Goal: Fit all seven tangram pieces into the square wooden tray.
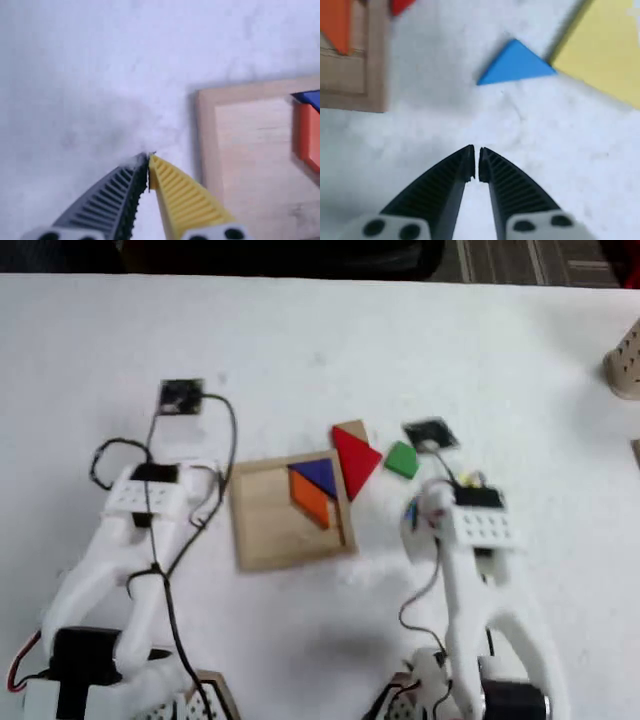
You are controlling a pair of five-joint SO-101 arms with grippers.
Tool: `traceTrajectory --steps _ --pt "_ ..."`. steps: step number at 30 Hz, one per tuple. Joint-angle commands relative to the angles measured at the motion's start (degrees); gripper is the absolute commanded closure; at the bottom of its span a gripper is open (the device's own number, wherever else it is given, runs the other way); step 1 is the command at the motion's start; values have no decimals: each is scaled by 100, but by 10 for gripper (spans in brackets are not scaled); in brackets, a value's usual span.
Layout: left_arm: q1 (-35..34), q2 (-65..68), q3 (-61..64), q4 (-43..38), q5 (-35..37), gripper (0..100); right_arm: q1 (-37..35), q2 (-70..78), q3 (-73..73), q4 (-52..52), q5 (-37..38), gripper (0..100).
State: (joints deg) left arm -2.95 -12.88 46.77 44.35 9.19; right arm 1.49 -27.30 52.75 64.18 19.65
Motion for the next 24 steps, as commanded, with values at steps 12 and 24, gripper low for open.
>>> traceTrajectory --steps 12,24 --pt "3204 -22 -334 -571 879 963 1297 13 1116 -1103 879 925" --pt "3591 2255 -1688 -976 1767 963 1297 57 1125 -1244 879 923"
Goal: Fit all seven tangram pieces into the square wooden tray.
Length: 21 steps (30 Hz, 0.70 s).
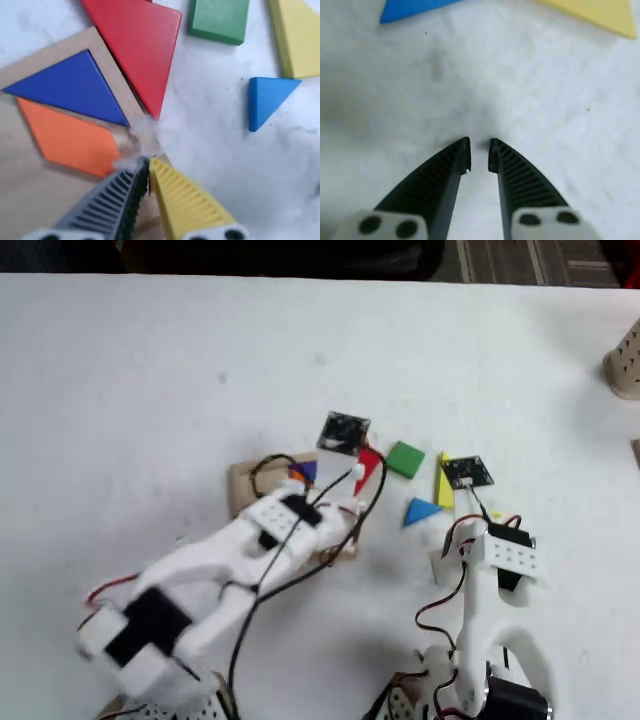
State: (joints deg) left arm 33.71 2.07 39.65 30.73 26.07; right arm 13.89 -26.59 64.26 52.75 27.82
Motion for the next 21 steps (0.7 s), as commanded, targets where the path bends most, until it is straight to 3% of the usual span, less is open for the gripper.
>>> traceTrajectory --steps 1,10,21 --pt "-101 901 -1178 624 79 963 57 -13 -26 -101 62 923" --pt "-312 980 -1459 2031 70 963 66 -13 -26 -110 62 922" --pt "-1921 980 -1459 2708 70 963 66 -13 -26 -110 62 921"
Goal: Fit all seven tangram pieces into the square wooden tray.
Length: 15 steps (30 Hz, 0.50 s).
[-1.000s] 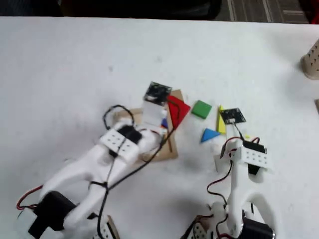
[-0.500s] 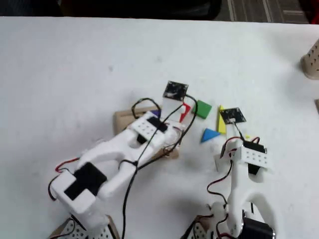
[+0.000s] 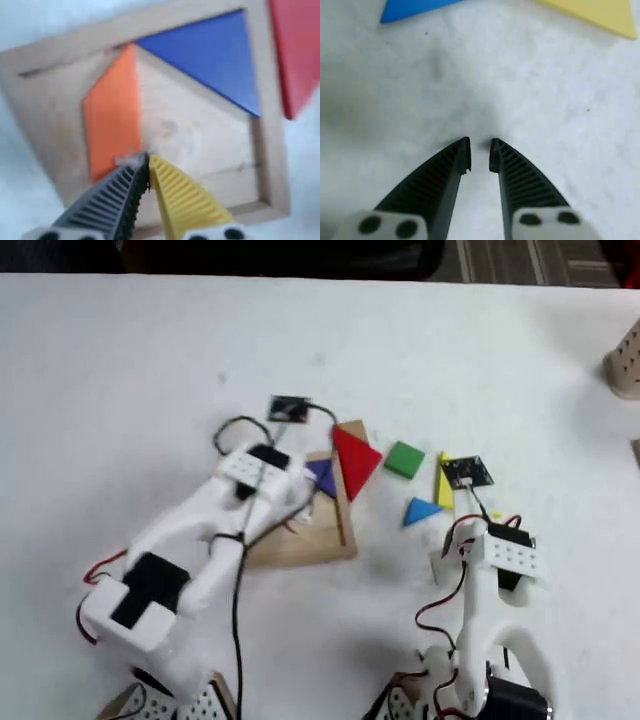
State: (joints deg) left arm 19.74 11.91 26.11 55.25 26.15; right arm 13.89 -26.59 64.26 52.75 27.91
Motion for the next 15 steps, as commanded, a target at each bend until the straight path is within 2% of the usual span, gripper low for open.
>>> traceTrajectory --steps 1,3,8,15 --pt "-567 -4 -105 325 53 963 66 -13 -26 -110 53 921" --pt "-655 -13 -105 448 -35 963 57 -13 -26 -110 53 921" --pt "-989 -22 -176 360 -985 978 57 -13 -18 -110 53 921" --pt "-884 -567 -44 369 -967 978 57 -13 -9 -110 53 921"
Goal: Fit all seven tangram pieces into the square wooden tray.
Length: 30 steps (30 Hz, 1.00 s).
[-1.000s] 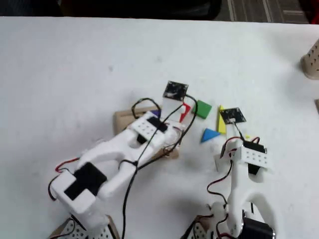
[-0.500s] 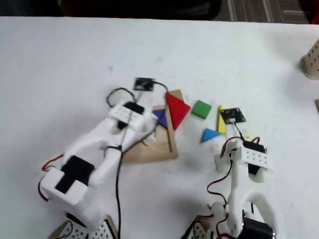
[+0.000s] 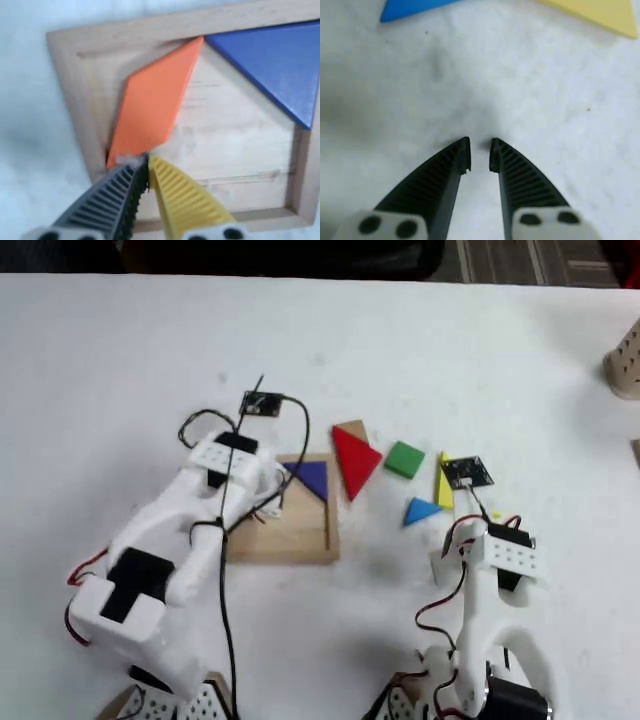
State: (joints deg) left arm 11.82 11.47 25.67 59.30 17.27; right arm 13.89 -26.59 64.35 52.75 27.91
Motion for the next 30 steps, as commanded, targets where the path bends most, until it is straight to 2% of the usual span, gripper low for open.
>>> traceTrajectory --steps 1,3,8,11,16,20,26,30 --pt "-84 -769 176 -88 -79 978 57 -13 -18 -110 53 921" --pt "-48 -1393 563 -211 -79 978 57 -13 -18 -110 53 921" --pt "40 -3108 1793 -1125 -26 977 57 -13 -18 -110 62 921" --pt "13 -3477 1960 -1415 -18 976 57 -13 -9 -110 62 921" --pt "-189 -2914 1618 -1890 0 976 48 -13 -9 -110 62 921" --pt "-189 -1974 1213 -2215 466 976 48 -13 -9 -110 62 921" --pt "13 -611 422 -2198 466 976 48 -13 -9 -110 62 921" --pt "198 -426 334 -2110 457 976 48 -13 -9 -110 62 921"
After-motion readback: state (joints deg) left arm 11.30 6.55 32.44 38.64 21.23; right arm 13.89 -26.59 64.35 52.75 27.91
